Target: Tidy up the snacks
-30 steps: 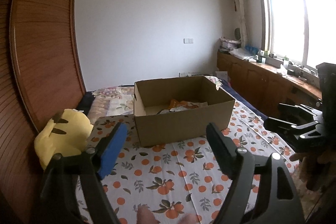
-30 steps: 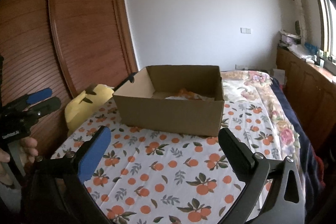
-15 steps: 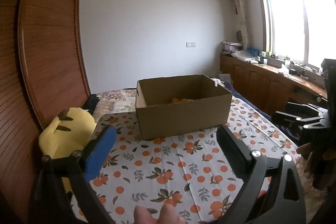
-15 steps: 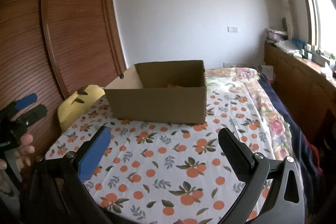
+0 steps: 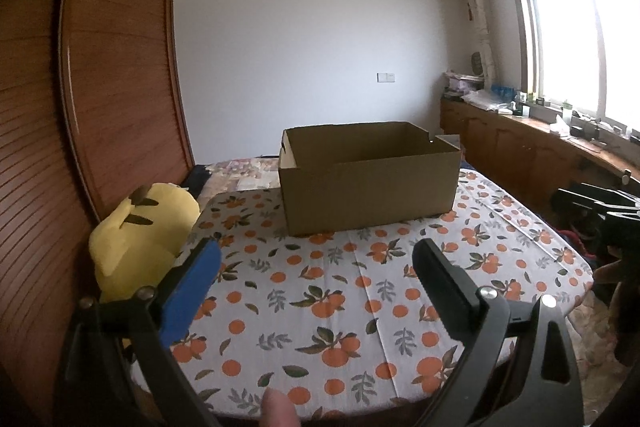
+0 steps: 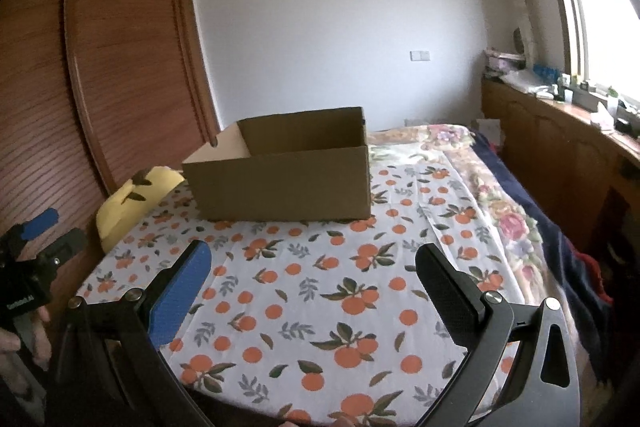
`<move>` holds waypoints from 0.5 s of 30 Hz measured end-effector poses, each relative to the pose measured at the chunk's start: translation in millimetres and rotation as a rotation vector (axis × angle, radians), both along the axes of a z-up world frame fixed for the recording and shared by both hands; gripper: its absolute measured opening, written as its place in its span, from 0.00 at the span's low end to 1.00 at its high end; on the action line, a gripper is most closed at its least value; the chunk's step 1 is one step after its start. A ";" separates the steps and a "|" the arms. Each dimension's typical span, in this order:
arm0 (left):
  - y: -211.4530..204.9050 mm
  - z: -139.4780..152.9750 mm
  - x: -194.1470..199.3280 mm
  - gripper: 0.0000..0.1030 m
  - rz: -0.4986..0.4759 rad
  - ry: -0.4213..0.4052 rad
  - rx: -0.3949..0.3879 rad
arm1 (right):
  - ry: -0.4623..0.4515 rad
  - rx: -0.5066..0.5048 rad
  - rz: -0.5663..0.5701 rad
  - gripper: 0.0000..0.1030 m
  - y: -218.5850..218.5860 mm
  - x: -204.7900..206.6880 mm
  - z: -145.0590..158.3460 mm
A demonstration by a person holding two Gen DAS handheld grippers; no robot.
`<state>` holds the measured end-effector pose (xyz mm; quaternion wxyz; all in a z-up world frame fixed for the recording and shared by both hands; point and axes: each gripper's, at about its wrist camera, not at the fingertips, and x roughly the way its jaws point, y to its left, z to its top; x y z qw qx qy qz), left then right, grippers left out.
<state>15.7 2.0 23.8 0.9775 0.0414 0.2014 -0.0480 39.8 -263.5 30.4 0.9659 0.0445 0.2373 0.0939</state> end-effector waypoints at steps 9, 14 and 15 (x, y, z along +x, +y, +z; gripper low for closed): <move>2.2 -16.3 -1.9 0.94 0.024 0.031 -0.020 | 0.000 -0.019 -0.058 1.00 1.7 -16.1 -12.0; 5.5 -27.4 -1.0 0.94 0.039 0.050 -0.021 | -0.006 -0.036 -0.077 1.00 4.6 -26.1 -18.7; 6.6 -29.3 -1.5 0.94 0.041 0.052 -0.025 | -0.010 -0.039 -0.081 1.00 4.7 -28.2 -19.7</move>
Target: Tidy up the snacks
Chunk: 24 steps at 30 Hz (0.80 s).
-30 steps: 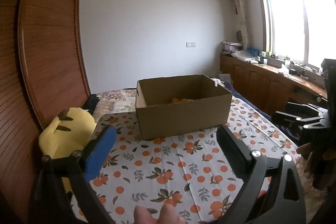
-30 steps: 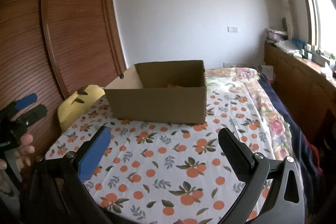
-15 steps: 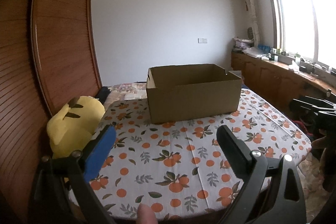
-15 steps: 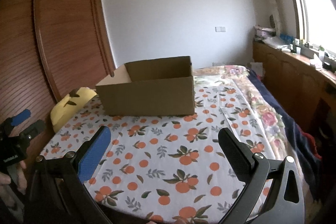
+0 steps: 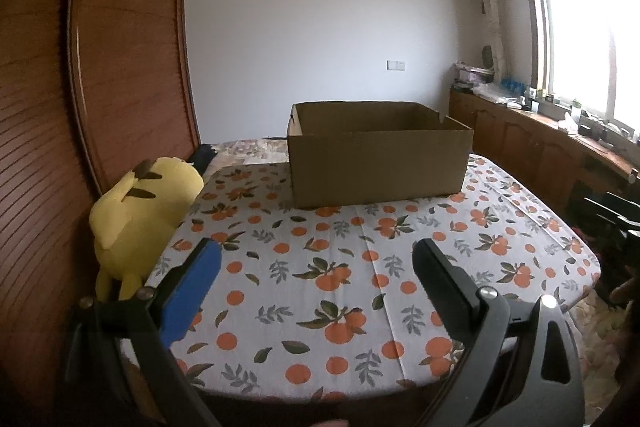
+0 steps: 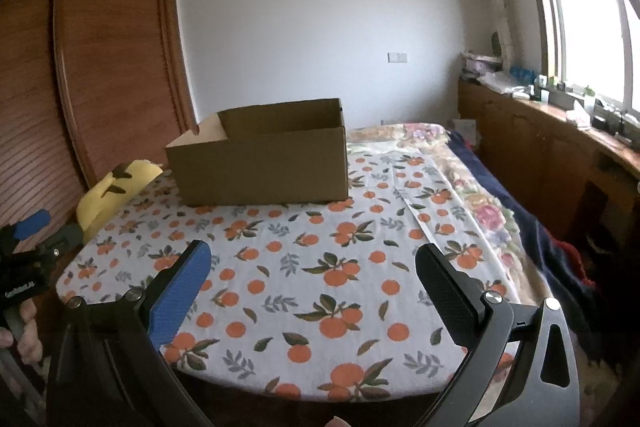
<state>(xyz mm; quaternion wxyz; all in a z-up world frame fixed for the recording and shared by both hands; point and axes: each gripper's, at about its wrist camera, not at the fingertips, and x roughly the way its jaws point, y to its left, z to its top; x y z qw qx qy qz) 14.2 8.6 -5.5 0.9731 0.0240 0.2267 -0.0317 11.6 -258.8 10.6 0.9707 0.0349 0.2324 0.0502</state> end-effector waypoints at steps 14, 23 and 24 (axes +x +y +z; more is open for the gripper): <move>2.2 -11.1 -19.6 0.94 0.034 -0.005 0.012 | 0.008 0.009 -0.039 1.00 -5.1 -18.5 -11.8; -4.1 -11.2 -29.7 0.94 0.034 -0.028 0.041 | -0.007 -0.003 -0.023 1.00 2.3 -25.7 -10.8; -4.5 -11.2 -30.1 0.94 0.033 -0.029 0.042 | -0.006 -0.002 -0.023 1.00 2.5 -25.5 -11.0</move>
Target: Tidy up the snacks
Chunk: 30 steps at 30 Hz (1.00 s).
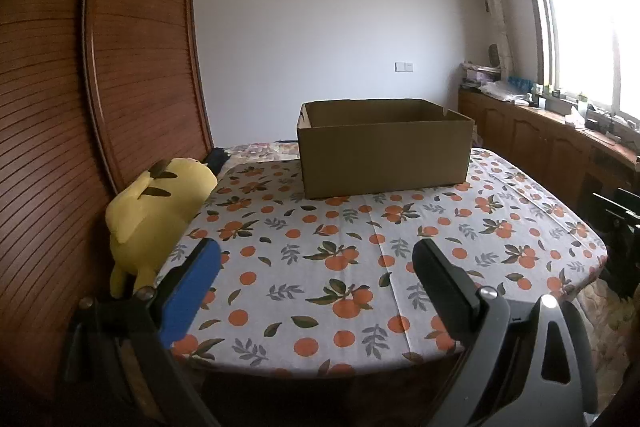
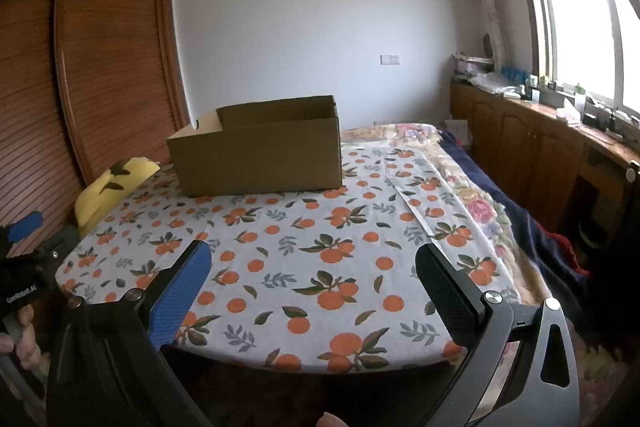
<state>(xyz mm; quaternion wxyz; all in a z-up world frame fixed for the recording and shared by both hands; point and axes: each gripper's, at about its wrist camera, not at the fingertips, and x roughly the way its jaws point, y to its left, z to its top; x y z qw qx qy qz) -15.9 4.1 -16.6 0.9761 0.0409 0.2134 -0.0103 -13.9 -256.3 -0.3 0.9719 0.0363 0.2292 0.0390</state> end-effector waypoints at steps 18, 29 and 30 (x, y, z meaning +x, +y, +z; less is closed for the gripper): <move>-0.8 1.9 -2.9 0.94 0.002 -0.016 -0.001 | 0.001 -0.007 0.004 1.00 3.2 1.2 -1.0; 1.4 3.1 -2.9 0.94 0.005 -0.020 -0.007 | -0.006 -0.016 0.004 1.00 3.5 0.5 -1.9; 1.6 3.1 -2.7 0.94 0.006 -0.020 -0.007 | -0.005 -0.018 0.005 1.00 3.7 0.5 -2.5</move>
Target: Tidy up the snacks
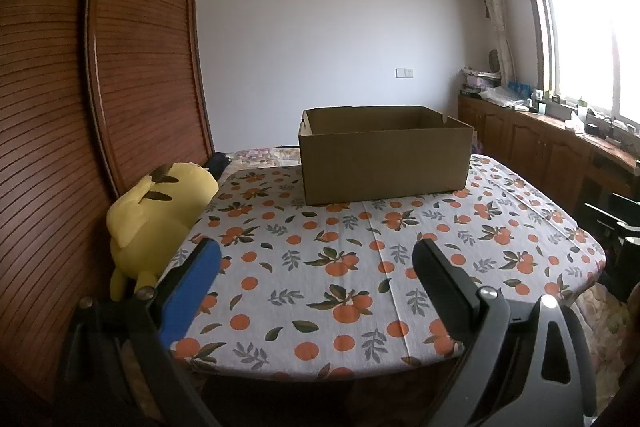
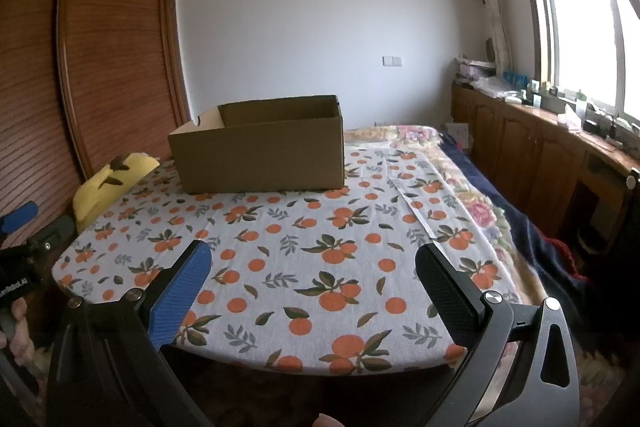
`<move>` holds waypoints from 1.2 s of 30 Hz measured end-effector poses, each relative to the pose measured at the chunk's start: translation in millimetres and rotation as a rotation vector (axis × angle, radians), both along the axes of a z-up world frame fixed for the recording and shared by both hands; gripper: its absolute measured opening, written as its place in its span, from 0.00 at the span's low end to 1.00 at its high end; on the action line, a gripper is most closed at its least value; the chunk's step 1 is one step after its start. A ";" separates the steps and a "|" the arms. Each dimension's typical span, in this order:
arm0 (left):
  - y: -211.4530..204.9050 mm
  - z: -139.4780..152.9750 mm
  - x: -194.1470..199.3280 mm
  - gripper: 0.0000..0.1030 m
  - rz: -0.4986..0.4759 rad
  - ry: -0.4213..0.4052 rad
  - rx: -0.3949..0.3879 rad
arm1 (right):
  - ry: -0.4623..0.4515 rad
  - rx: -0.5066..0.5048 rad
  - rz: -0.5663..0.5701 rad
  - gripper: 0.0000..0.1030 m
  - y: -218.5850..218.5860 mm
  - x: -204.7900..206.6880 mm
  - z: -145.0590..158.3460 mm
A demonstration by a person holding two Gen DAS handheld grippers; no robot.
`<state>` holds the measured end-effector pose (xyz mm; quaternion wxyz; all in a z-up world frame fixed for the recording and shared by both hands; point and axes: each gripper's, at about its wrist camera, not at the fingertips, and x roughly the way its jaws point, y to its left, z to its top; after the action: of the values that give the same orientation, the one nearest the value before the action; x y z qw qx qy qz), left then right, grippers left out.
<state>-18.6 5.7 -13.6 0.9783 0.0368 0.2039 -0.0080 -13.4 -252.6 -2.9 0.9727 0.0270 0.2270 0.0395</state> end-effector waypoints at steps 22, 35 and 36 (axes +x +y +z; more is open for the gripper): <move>-0.1 0.2 -0.3 0.94 -0.002 -0.001 0.001 | 0.013 -0.001 0.008 1.00 1.6 0.5 -2.5; -0.3 0.8 -1.3 0.94 -0.001 -0.005 0.002 | 0.012 -0.001 0.007 1.00 1.9 0.5 -2.3; -0.8 1.1 -1.9 0.94 0.000 -0.005 0.002 | 0.013 -0.002 0.007 1.00 1.3 0.2 -2.4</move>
<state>-20.5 4.9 -12.4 0.9787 0.0378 0.2016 -0.0077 -13.2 -251.4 -5.3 0.9712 0.0257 0.2332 0.0423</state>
